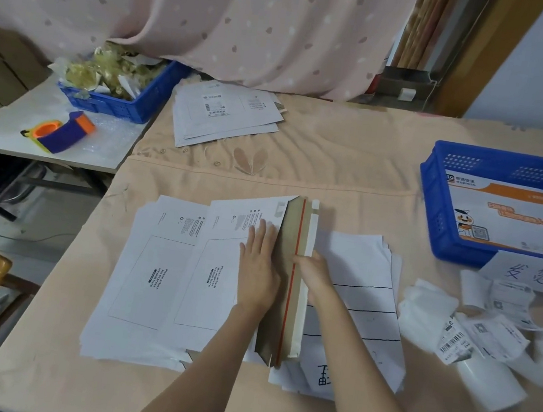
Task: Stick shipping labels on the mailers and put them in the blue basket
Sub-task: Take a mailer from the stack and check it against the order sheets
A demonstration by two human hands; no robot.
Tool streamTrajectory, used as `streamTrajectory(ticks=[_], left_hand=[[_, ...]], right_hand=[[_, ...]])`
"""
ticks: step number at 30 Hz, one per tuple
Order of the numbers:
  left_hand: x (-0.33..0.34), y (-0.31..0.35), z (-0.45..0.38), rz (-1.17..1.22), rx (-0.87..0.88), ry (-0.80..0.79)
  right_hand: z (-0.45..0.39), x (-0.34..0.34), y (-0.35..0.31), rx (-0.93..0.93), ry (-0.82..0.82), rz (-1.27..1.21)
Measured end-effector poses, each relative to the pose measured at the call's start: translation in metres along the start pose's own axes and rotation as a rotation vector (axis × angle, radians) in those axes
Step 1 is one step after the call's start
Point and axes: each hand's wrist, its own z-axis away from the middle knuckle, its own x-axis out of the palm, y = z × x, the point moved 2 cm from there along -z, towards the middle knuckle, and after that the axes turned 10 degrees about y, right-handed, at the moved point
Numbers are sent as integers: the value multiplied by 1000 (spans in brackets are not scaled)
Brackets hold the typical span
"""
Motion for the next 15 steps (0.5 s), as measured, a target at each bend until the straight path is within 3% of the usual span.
streamTrajectory(ticks=[6, 8, 10, 12, 15], left_hand=[[-12, -2, -12, 71, -57, 127], [-14, -3, -16, 82, -72, 140], [-13, -4, -17, 89, -70, 123], [-10, -5, -18, 101, -76, 107], [-9, -8, -21, 106, -62, 120]], right_hand=[[-6, 6, 12, -95, 224, 404], [3, 6, 10, -297, 430, 803], [12, 14, 4, -596, 499, 1048], [13, 32, 5, -735, 240, 1000], [11, 49, 16, -427, -290, 877]])
